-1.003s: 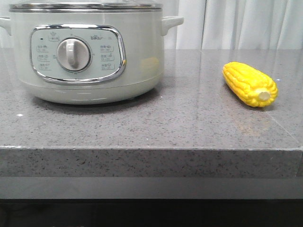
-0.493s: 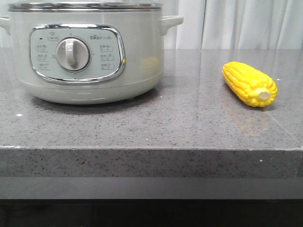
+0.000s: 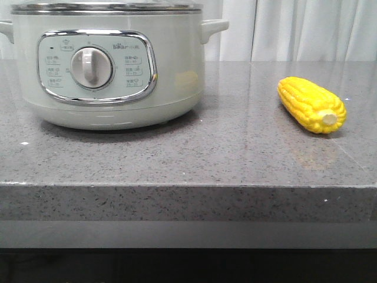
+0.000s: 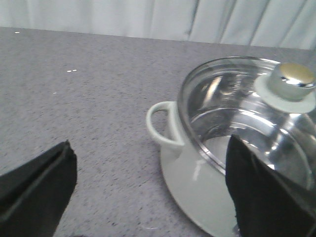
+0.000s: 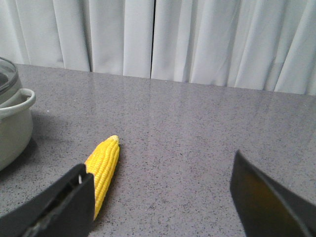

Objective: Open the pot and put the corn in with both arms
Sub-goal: 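Grasp the lid knob with the left gripper and lift the lid off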

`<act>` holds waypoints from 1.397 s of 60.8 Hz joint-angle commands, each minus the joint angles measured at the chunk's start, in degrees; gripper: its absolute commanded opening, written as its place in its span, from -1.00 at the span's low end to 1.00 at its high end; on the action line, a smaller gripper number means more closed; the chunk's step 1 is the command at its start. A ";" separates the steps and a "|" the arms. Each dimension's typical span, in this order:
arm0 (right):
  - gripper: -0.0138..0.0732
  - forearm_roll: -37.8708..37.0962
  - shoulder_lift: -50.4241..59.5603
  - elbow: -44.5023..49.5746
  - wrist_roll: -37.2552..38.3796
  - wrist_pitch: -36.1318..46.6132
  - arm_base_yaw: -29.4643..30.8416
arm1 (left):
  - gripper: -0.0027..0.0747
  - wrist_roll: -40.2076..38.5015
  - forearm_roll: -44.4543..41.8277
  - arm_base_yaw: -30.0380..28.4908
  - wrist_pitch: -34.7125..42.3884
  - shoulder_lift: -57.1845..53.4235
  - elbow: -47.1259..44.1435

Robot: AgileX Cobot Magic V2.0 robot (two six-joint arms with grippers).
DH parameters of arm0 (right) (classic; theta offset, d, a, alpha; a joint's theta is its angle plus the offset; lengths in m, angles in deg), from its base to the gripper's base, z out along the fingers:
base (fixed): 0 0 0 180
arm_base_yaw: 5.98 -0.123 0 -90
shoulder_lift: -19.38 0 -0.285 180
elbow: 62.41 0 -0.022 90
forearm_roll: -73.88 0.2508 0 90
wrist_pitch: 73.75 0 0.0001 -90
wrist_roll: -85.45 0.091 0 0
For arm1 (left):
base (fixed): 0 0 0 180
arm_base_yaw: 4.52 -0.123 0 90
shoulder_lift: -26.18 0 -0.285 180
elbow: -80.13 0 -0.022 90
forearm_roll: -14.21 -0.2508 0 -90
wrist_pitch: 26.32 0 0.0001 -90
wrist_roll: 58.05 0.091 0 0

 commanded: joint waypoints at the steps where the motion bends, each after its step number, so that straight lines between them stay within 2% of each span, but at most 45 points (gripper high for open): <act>1: 0.66 -0.54 -0.84 -2.05 -0.29 4.76 0.27 | 0.61 0.19 0.76 3.90 -0.17 5.85 8.68; 16: 0.66 -0.54 -0.84 -2.05 -0.29 4.76 0.27 | 0.61 0.19 0.76 12.07 -9.76 24.26 29.01; 28: 0.66 -0.54 -0.84 -2.05 -0.29 4.76 0.27 | 0.61 0.19 0.76 15.95 -14.52 34.85 41.16; 36: 0.66 -0.54 -0.84 -2.05 -0.29 4.76 0.27 | 0.61 0.19 0.76 16.58 -16.44 40.23 46.88; 47: 0.66 -0.54 -0.84 -2.05 -0.29 4.75 -0.09 | 0.55 0.19 -0.06 16.47 -17.55 44.16 49.78; 58: 0.66 -0.54 -0.84 -2.05 -0.29 4.75 -0.09 | 0.40 0.19 -0.06 16.59 -18.67 44.27 49.78; 85: 0.66 -0.54 -0.84 -2.05 -0.29 4.75 -0.09 | -0.25 0.19 -0.06 16.59 -20.79 44.27 49.78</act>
